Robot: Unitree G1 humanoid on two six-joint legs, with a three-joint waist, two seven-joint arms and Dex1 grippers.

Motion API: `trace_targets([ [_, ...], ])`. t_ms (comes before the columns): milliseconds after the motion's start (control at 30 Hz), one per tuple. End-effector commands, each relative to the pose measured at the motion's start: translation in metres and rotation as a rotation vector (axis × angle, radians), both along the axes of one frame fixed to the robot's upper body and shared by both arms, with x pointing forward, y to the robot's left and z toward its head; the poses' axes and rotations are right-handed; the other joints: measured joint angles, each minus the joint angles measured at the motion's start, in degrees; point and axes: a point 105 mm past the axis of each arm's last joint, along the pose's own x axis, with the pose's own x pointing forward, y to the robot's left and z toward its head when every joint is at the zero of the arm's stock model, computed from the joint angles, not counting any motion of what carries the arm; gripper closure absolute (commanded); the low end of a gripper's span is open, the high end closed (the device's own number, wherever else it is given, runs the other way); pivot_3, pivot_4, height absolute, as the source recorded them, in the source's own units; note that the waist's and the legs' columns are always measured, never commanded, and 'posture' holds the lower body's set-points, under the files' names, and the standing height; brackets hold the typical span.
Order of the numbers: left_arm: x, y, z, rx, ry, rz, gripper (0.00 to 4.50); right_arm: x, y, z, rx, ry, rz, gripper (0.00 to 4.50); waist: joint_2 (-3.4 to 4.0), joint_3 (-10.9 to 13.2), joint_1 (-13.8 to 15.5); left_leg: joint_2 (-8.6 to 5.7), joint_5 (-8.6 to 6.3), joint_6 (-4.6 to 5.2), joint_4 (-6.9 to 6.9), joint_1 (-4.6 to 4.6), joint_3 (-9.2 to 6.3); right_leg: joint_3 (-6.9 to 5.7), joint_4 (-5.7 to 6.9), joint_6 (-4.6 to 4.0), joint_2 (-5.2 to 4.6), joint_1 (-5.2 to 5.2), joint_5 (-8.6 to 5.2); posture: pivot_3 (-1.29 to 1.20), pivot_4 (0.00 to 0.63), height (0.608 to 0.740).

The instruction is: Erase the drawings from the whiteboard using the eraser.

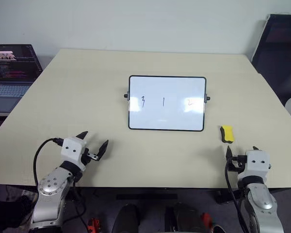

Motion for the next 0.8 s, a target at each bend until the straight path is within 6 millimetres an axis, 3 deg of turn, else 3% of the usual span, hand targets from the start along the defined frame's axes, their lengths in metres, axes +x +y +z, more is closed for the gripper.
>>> trace_targets([
  [33,0.0,0.0,0.023,0.017,-0.082,-0.002,0.0,0.001,-0.004,0.013,-0.017,-0.043,0.003,0.03,0.0,0.0,0.01,0.0,0.0,0.0,0.0,0.0,0.0,0.0,0.0,0.0,0.0,0.0,0.0,0.0,0.15,0.74],
  [233,0.003,-0.008,0.025,0.009,-0.089,-0.007,0.0,0.008,-0.006,0.016,-0.028,-0.05,0.011,0.03,-0.01,-0.01,0.01,-0.01,0.0,0.0,0.02,0.04,0.01,-0.01,0.01,0.01,0.0,0.03,0.01,0.0,0.15,0.74],
  [467,0.016,-0.022,0.032,-0.006,-0.104,-0.041,0.0,-0.002,-0.017,0.018,-0.046,-0.055,-0.029,0.03,-0.01,-0.01,0.1,-0.04,0.0,0.0,0.01,0.03,0.05,-0.03,0.01,0.01,0.04,0.04,0.01,0.0,0.15,0.74],
  [733,0.028,-0.036,0.04,-0.026,-0.118,-0.073,0.0,0.001,-0.019,0.033,-0.045,-0.095,-0.059,0.03,0.0,-0.02,-0.15,-0.02,0.0,0.01,0.02,0.11,0.14,0.02,0.02,0.38,0.28,0.05,0.22,0.0,0.15,0.74],
  [800,0.034,-0.041,0.049,-0.067,-0.136,-0.08,0.0,0.002,-0.017,0.039,-0.042,-0.102,-0.052,0.03,0.0,-0.02,-0.02,-0.02,0.0,0.01,0.0,0.11,0.14,0.02,0.02,0.43,0.29,0.04,0.25,0.0,0.15,0.74],
])
